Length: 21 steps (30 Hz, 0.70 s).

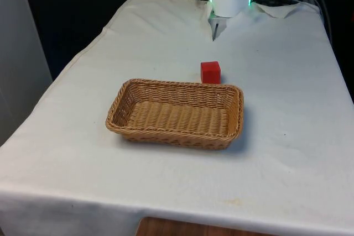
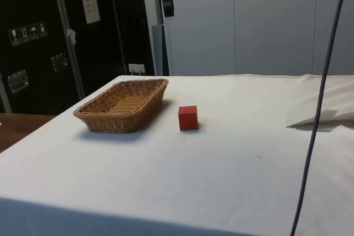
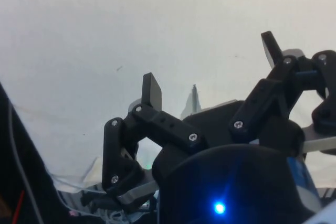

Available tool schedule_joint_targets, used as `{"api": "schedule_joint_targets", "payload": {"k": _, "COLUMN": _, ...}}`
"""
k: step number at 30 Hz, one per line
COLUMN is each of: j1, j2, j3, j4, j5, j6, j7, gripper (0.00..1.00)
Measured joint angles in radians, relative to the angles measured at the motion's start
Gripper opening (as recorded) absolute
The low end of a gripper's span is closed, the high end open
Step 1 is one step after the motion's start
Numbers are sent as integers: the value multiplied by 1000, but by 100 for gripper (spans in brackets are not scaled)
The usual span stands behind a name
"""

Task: Pick up the cube and place it into the basket.

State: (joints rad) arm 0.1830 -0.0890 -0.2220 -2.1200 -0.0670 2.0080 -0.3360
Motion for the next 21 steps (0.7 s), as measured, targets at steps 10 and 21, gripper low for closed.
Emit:
{"api": "schedule_joint_targets", "payload": {"k": 10, "j1": 0, "j2": -16, "j3": 0, "j4": -30, "j5": -20, "j6": 17, "j7": 4, "gripper": 100}}
{"api": "schedule_joint_targets", "payload": {"k": 21, "j1": 0, "j2": -20, "j3": -13, "j4": -89, "j5": -7, "j6": 83, "j7": -7, "gripper": 100}}
